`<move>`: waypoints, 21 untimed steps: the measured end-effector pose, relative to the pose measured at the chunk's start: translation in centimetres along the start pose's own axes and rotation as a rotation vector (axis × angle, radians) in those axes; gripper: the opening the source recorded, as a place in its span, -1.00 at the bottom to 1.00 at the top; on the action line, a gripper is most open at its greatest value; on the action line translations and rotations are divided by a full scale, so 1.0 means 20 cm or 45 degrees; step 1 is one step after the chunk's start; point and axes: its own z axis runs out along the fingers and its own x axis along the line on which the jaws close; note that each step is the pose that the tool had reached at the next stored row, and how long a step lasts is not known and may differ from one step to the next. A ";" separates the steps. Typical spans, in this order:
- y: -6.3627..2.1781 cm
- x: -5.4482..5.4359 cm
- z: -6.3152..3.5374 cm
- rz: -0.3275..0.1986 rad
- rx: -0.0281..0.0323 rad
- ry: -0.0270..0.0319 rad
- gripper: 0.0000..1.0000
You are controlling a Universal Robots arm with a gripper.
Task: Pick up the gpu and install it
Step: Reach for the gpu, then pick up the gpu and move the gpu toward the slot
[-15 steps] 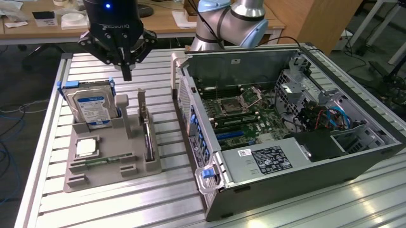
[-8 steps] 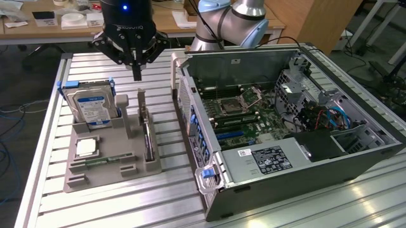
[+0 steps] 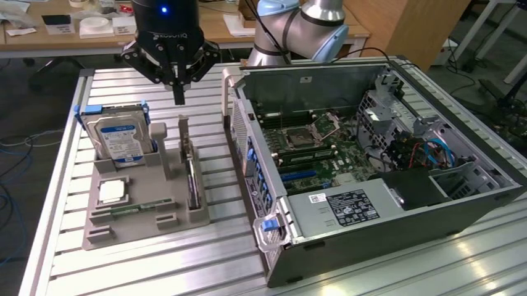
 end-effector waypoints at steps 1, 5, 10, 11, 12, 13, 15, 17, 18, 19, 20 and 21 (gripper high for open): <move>0.000 0.00 0.000 0.000 0.0000 0.0000 -0.79; 0.000 0.00 0.000 0.000 -0.0001 0.0000 -0.79; 0.000 0.00 0.000 0.000 -0.0001 0.0000 -0.79; 0.000 0.00 0.000 0.000 0.0000 0.0000 -0.79; 0.000 0.00 0.000 0.000 0.0000 0.0000 -0.77; 0.000 0.00 0.000 0.000 -0.0001 -0.0001 -0.66; 0.000 0.00 0.000 0.000 -0.0001 0.0000 -0.54; 0.000 0.00 0.000 0.000 -0.0001 0.0000 -0.30; 0.000 0.00 0.000 0.000 -0.0001 0.0000 -0.30; 0.000 0.00 0.000 0.000 0.0000 0.0000 -0.18; 0.000 0.00 0.000 0.000 -0.0001 -0.0001 -0.18; 0.000 0.00 0.000 0.000 0.0000 0.0000 -0.07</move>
